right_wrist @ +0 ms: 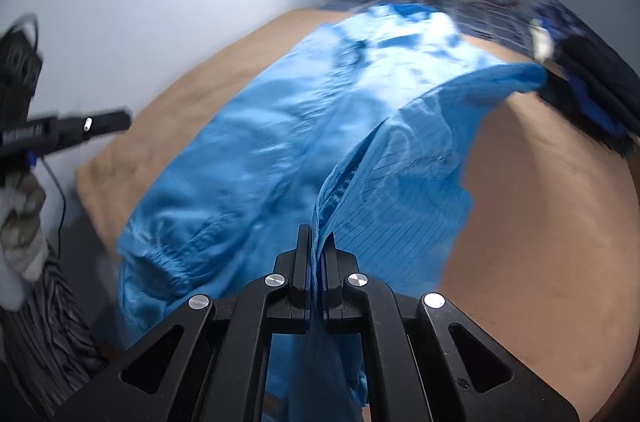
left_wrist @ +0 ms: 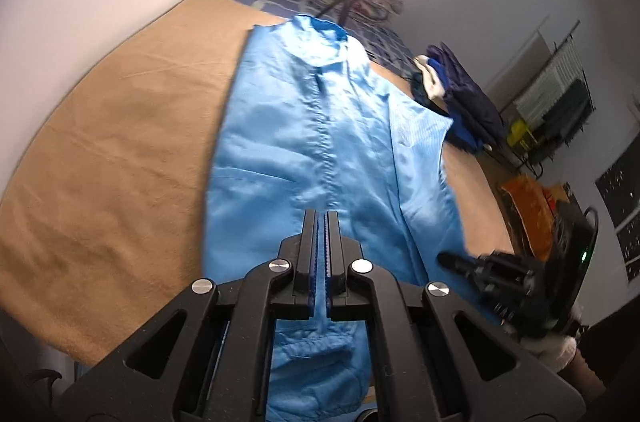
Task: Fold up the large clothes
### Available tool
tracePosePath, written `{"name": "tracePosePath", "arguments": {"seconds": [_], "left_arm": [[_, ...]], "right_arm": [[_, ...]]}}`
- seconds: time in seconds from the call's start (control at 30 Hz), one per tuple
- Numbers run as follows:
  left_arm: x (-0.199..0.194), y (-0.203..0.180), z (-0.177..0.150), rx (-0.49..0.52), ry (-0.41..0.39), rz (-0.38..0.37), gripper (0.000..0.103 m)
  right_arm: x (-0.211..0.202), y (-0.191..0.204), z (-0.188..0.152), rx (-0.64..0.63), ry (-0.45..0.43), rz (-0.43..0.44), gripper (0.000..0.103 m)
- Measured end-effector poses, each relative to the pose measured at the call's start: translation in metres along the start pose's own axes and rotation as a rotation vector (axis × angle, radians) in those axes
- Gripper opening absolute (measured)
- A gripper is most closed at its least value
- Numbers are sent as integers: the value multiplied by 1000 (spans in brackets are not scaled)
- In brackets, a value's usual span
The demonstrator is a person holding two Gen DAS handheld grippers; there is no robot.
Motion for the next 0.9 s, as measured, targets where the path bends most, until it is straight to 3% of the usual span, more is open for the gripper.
{"name": "tracePosePath", "arguments": {"seconds": [0.3,0.5,0.7,0.77,0.83,0.9], "left_arm": [[8,29,12,-71,-15,24,0],[10,34,11,-60,-16,41,0],[15,28,8,-32,7,28,0],[19,23,7,-18,13,19,0],[23,17,6,5,15,24,0],[29,12,4,23,22,33,0]], "right_arm": [[74,46,-14,-169,194,34,2],[64,25,-20,1,186,189,6],[1,-4,-25,139,25,339,11],[-15,-24,-27,201,-32,341,31],[-24,-55,-28,275,-91,317,39],[-25,-86,-29,347,-116,276,39]]}}
Point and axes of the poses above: each gripper's, at about its wrist camera, not at the fingertips, and x roughly the way its jaws point, y to its left, z to its top, the point moved 5 cm from there along x, roughly the way its jaws point, and after that the axes turned 14 degrees about -x, right-handed, at the moved point
